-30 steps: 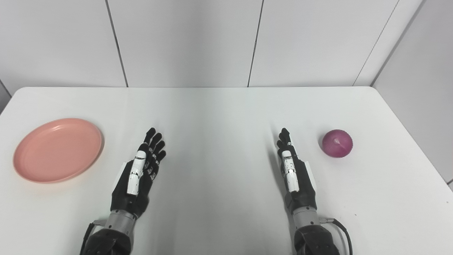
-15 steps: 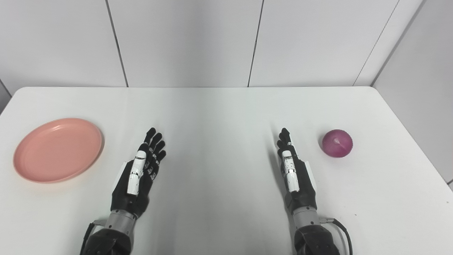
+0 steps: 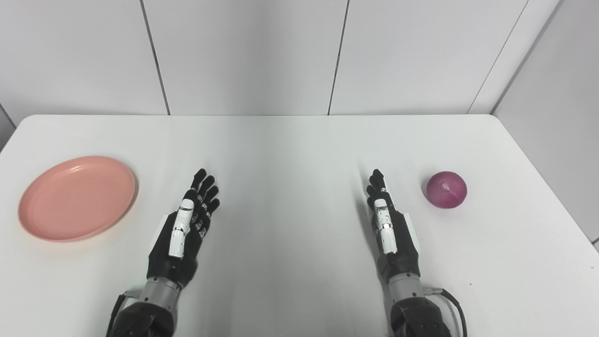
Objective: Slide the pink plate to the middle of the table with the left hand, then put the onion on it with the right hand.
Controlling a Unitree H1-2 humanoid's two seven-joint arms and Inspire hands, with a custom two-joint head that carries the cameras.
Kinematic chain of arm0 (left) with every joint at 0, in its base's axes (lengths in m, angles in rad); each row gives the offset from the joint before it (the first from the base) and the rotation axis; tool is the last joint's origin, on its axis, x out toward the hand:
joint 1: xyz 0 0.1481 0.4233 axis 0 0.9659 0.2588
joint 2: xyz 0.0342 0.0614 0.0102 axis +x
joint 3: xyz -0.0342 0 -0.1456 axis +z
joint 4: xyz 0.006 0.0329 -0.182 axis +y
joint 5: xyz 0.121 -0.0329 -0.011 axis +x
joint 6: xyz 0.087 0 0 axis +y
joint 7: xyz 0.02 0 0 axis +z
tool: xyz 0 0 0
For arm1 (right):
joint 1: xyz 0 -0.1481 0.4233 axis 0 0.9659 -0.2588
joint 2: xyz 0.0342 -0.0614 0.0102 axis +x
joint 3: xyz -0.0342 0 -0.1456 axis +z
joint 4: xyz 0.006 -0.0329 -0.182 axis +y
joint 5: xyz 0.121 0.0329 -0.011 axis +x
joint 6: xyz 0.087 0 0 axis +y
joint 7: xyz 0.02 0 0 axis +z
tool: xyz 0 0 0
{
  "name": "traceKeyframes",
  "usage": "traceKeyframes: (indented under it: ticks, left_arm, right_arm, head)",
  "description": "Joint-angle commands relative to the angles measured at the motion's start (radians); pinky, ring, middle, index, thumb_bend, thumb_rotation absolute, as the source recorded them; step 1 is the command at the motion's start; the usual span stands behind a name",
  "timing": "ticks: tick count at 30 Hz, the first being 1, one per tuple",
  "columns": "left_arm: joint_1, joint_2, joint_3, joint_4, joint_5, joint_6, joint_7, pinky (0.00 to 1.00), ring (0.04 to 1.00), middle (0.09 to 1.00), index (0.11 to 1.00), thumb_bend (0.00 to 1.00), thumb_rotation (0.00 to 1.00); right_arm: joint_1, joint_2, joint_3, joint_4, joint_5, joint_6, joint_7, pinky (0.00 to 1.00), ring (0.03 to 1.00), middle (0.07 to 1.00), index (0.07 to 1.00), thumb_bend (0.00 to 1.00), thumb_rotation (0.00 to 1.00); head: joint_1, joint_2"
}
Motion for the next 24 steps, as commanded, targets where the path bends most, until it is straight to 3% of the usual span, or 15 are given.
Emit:
traceKeyframes:
  ticks: [1, 3, 7, 10, 16, 24]
  left_arm:
    - [0.026, -0.02, -0.014, 0.043, 0.006, -0.014, 0.001, 1.0, 1.0, 1.0, 1.0, 0.46, 1.0]
    - [0.026, -0.031, -0.017, 0.048, 0.009, -0.022, 0.003, 1.0, 1.0, 1.0, 1.0, 0.46, 1.0]
    - [0.027, -0.048, -0.023, 0.058, 0.021, -0.036, 0.011, 1.0, 1.0, 1.0, 1.0, 0.46, 1.0]
    - [0.027, -0.061, -0.03, 0.06, 0.034, -0.037, 0.015, 1.0, 1.0, 1.0, 1.0, 0.47, 1.0]
    - [0.028, -0.088, -0.044, 0.057, 0.055, -0.038, 0.035, 1.0, 1.0, 1.0, 1.0, 0.47, 1.0]
    - [0.024, -0.125, -0.064, 0.057, 0.092, -0.023, 0.064, 1.0, 1.0, 1.0, 1.0, 0.44, 1.0]
  right_arm:
    - [0.002, -0.007, 0.001, -0.015, 0.028, 0.011, 0.033, 1.0, 1.0, 1.0, 1.0, 0.34, 1.0]
    - [0.005, -0.016, -0.004, -0.018, 0.045, 0.01, 0.042, 1.0, 1.0, 1.0, 1.0, 0.41, 1.0]
    - [0.007, -0.03, -0.012, -0.017, 0.053, 0.008, 0.048, 1.0, 1.0, 1.0, 1.0, 0.4, 1.0]
    - [0.011, -0.036, -0.02, -0.027, 0.072, 0.018, 0.051, 1.0, 1.0, 1.0, 1.0, 0.32, 1.0]
    - [0.012, -0.06, -0.025, -0.04, 0.085, 0.032, 0.066, 1.0, 1.0, 1.0, 1.0, 0.3, 1.0]
    - [0.01, -0.085, -0.034, -0.047, 0.1, 0.028, 0.084, 1.0, 1.0, 1.0, 1.0, 0.16, 1.0]
  head:
    - [0.027, -0.004]
    - [0.057, -0.007]
    - [0.106, -0.013]
    - [0.15, -0.019]
    - [0.236, -0.029]
    - [0.357, -0.047]
